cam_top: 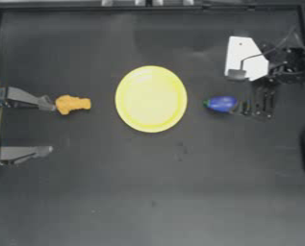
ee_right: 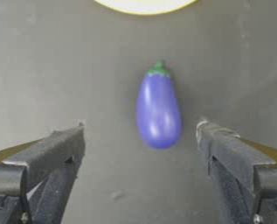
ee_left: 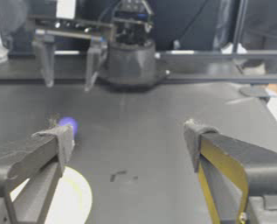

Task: Put purple eggplant on plate

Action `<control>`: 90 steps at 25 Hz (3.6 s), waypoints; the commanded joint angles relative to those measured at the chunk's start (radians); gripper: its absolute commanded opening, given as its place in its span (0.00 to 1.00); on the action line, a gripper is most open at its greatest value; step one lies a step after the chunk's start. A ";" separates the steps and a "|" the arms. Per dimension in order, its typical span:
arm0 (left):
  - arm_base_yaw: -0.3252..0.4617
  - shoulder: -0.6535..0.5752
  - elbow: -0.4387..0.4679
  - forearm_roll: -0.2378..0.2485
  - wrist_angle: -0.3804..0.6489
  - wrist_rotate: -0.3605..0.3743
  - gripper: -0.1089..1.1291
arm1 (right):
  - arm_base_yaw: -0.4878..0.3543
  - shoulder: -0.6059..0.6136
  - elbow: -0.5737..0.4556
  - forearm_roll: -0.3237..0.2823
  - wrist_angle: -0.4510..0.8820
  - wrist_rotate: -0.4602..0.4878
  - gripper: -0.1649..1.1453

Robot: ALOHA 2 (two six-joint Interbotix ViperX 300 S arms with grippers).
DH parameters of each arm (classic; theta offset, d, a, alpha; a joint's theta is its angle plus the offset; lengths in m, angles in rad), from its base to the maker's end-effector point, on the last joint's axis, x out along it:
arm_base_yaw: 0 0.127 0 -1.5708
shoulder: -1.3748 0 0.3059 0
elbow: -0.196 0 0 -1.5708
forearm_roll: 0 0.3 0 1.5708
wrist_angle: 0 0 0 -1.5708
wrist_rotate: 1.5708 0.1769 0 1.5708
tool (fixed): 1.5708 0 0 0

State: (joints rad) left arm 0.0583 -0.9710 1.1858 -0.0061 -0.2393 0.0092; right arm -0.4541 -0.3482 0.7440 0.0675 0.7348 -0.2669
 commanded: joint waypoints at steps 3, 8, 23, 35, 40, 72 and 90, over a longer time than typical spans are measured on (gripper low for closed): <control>0.009 0.015 -0.015 -0.002 -0.003 -0.002 0.92 | -0.009 0.084 -0.028 -0.003 -0.015 -0.014 0.90; 0.012 0.017 -0.012 -0.002 -0.003 -0.002 0.92 | -0.018 0.161 -0.029 -0.029 -0.046 -0.012 0.90; 0.020 0.018 -0.011 -0.003 -0.003 -0.003 0.92 | -0.031 0.291 -0.023 -0.052 -0.109 -0.011 0.90; 0.025 0.035 -0.014 -0.005 -0.003 -0.005 0.92 | -0.034 0.333 -0.032 -0.077 -0.109 0.018 0.48; 0.025 0.048 -0.018 -0.005 -0.003 -0.003 0.92 | -0.034 0.290 -0.044 -0.054 -0.103 0.012 0.25; 0.038 0.064 -0.018 -0.006 -0.003 -0.005 0.92 | 0.061 0.612 -0.561 0.160 -0.009 -0.249 0.26; 0.043 0.064 -0.011 -0.006 -0.003 -0.005 0.92 | 0.063 0.692 -0.609 0.163 -0.008 -0.258 0.67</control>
State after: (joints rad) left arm 0.0997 -0.9235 1.1858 -0.0123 -0.2378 0.0061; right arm -0.3942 0.3620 0.1595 0.2240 0.7286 -0.5246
